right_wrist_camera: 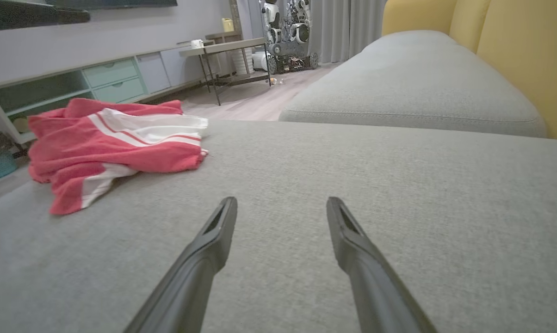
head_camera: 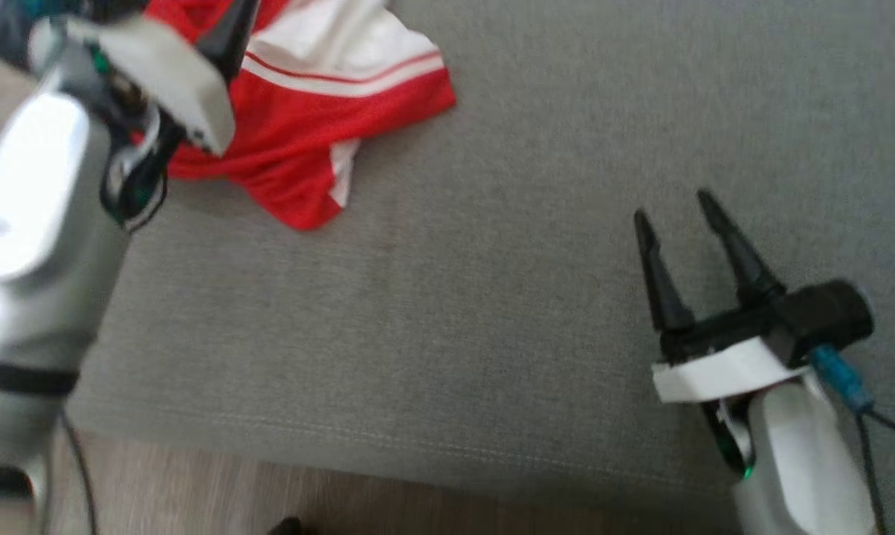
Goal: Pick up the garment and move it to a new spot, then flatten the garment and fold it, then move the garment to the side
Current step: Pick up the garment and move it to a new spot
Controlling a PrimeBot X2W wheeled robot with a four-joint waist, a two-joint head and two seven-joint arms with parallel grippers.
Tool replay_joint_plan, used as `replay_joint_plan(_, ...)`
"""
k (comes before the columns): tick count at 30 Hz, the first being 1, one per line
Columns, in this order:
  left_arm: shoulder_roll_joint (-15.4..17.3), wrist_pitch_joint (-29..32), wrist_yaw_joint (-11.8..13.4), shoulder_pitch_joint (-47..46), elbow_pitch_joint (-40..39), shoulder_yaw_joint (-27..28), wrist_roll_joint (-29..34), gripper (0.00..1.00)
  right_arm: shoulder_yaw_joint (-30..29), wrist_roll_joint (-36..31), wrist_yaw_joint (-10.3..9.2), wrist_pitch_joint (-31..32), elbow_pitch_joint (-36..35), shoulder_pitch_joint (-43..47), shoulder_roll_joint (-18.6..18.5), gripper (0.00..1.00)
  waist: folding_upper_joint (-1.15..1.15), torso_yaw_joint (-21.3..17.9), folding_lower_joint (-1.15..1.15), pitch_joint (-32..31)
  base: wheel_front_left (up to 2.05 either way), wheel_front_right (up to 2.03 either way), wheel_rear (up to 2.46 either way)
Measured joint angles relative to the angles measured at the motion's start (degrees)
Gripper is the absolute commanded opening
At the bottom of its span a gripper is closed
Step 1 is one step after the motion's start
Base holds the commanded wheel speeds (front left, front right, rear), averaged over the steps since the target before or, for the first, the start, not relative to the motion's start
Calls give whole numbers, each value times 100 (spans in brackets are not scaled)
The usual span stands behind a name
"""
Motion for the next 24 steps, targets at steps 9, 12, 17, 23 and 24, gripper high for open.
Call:
replay_joint_plan(9,461,1255,-2,-1106,1245,-1566,-1546,100,-60,-94,5,-26,-238,-398,-33,100,0,-406,0,940,0,0,0)
replay_joint_plan(12,475,1515,4,-1286,1469,-1849,-1926,100,-41,-109,7,-44,-350,-531,-15,100,0,-534,0,1140,0,0,0)
replay_joint_plan(17,572,1533,4,-1594,1545,-2128,-2331,100,-40,-109,18,-79,-419,-628,44,100,0,-665,0,1280,0,0,0)
replay_joint_plan(23,799,108,3,-1652,1540,-2903,-2251,0,-40,-92,23,-89,-241,-692,85,100,0,-731,0,1101,0,0,0)
replay_joint_plan(24,814,-119,3,-1652,1541,-2958,-2251,0,-37,-76,23,-83,-189,-691,86,100,0,-734,0,1039,0,0,0)
